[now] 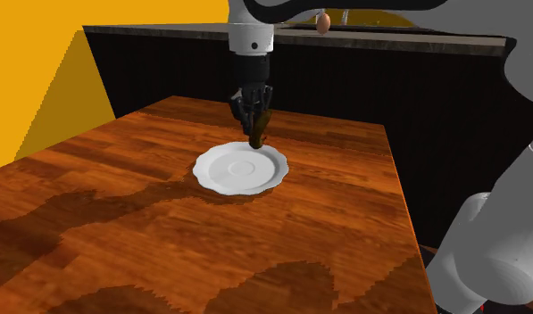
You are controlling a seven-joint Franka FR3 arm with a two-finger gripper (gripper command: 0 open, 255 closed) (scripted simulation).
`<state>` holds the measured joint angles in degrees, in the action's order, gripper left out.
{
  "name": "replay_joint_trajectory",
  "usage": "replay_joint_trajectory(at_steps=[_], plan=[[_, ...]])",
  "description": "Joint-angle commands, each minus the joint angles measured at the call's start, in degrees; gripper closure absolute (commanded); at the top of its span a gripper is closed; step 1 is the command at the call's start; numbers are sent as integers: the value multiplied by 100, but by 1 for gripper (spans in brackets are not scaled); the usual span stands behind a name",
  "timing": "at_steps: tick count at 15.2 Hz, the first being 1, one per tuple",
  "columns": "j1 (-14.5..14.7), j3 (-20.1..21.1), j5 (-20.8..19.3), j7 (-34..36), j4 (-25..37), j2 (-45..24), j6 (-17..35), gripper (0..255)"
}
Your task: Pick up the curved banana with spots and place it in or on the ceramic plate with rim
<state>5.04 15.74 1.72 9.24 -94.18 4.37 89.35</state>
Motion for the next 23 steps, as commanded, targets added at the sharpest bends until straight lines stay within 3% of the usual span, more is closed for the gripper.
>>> replay_joint_trajectory(at_steps=[1,3,19,23], plan=[[107,147,-124,266,582,-484,-111,255],[202,227,-232,435,1025,-837,-216,255],[165,201,-159,375,-504,-602,1088,255],[162,205,-159,375,-503,-602,1087,255]])
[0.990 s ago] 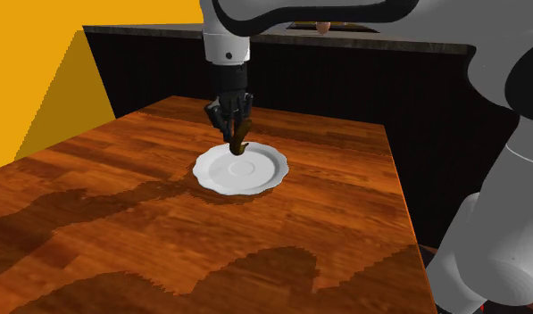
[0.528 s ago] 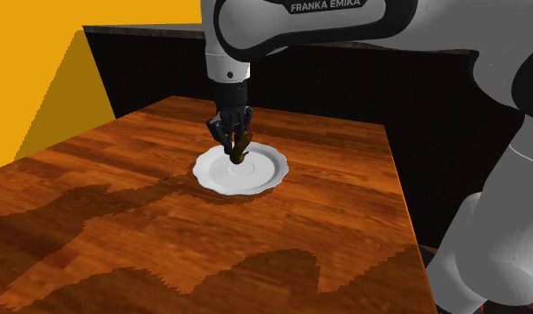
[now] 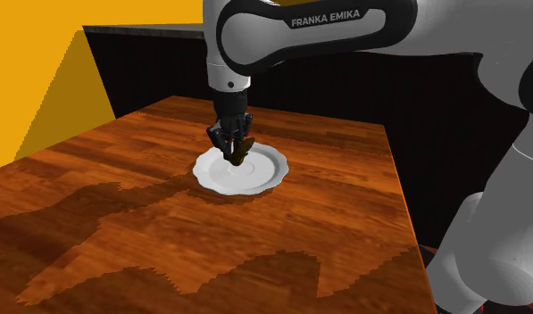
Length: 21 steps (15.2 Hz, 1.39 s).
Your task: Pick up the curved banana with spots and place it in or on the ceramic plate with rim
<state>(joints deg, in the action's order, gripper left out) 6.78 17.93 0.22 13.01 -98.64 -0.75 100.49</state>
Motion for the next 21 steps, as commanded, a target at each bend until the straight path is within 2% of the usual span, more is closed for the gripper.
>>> replay_joint_trajectory(at_steps=[1,3,4,9,13,21], plan=[[-13,-13,-9,-2,-56,-90,-26,255],[-14,-11,-9,-2,-56,-90,-26,255],[-5,-2,-22,19,-33,-133,-7,0],[-16,-10,-9,-2,-58,-89,-25,0],[-5,-2,-39,19,791,-187,-781,0],[-5,-2,-39,19,791,-187,-781,0]])
